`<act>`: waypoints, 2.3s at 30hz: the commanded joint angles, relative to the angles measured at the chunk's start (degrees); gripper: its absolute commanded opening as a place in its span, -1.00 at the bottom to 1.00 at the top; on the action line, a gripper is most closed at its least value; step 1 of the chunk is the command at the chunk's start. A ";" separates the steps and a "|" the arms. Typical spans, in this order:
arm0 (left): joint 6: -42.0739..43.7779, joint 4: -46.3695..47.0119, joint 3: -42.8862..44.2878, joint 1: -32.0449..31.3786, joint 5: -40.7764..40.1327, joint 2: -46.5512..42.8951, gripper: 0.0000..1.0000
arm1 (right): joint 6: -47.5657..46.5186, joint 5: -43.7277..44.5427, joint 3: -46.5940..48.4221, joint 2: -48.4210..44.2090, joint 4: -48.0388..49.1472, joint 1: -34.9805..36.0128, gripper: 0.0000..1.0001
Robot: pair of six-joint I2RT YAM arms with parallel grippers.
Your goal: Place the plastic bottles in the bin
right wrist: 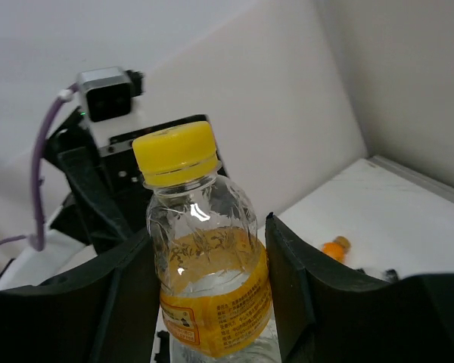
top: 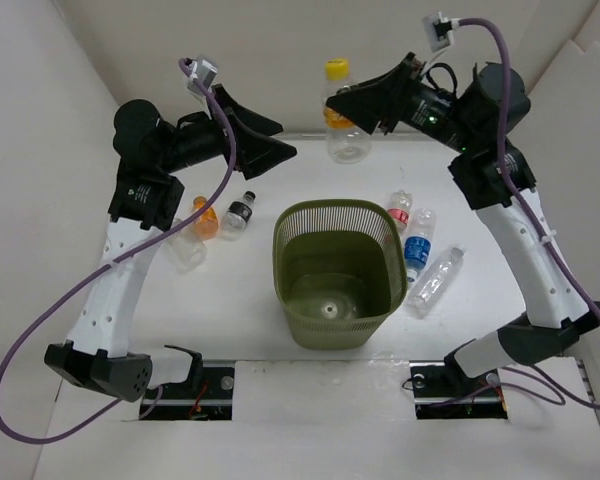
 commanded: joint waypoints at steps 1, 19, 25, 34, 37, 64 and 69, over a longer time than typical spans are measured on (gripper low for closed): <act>-9.08 18.36 -2.28 0.06 8.38 -2.66 1.00 | 0.25 1.28 2.10 2.03 6.60 5.23 -1.00; -13.76 29.37 -11.07 0.06 6.19 -3.89 0.73 | 7.55 0.32 4.32 11.01 19.51 17.89 -1.00; -13.76 29.37 -11.60 0.06 7.24 -3.27 -0.96 | 6.41 3.66 -1.93 5.30 19.52 17.90 -0.19; -4.31 17.56 -12.59 -9.76 4.02 -4.94 -0.98 | -0.44 11.74 -16.88 -13.57 6.89 4.21 0.97; 7.40 3.98 -11.34 -20.57 -7.32 -4.94 -1.00 | -3.34 14.46 -18.11 -19.73 -1.78 -1.51 1.00; 7.16 -13.85 -2.04 -27.63 -42.98 -5.82 1.00 | -13.28 33.20 -33.22 -12.22 -27.94 -25.95 0.97; 7.33 -25.11 7.20 -26.93 -58.84 -3.89 1.00 | -13.81 31.61 -34.98 -1.77 -24.87 -27.98 0.93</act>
